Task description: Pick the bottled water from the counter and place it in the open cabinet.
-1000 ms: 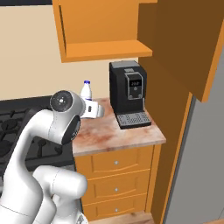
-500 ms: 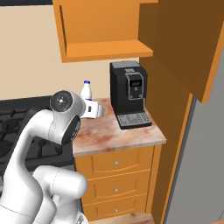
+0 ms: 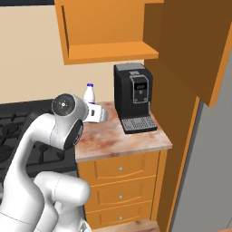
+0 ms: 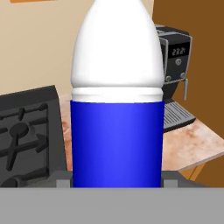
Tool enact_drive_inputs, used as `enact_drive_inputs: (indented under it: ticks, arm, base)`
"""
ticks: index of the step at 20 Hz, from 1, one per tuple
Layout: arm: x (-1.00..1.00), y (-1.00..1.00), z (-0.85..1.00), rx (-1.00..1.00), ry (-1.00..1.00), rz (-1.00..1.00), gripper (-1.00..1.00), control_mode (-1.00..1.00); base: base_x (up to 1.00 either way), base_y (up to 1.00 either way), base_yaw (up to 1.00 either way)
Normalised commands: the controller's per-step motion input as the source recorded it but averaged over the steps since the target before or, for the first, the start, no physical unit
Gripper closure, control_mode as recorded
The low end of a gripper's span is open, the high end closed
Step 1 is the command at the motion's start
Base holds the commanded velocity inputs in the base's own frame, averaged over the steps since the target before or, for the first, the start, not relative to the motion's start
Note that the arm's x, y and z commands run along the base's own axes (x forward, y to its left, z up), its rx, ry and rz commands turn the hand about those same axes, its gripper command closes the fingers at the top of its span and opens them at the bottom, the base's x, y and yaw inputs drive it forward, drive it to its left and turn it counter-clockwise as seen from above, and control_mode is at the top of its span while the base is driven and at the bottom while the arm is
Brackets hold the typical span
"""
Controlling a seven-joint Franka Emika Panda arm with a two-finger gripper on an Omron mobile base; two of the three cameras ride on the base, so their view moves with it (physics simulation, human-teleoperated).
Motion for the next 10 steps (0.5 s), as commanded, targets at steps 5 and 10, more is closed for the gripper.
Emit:
enact_drive_inputs:
  ticks: [5,10]
  arm:
    - [0.0,0.0,0.0,0.0,0.0,0.0,1.0,-1.0]
    - [0.0,0.0,0.01,0.0,0.0,0.0,1.0,-1.0]
  base:
    - [0.0,0.0,0.0]
    - [0.0,0.0,0.0]
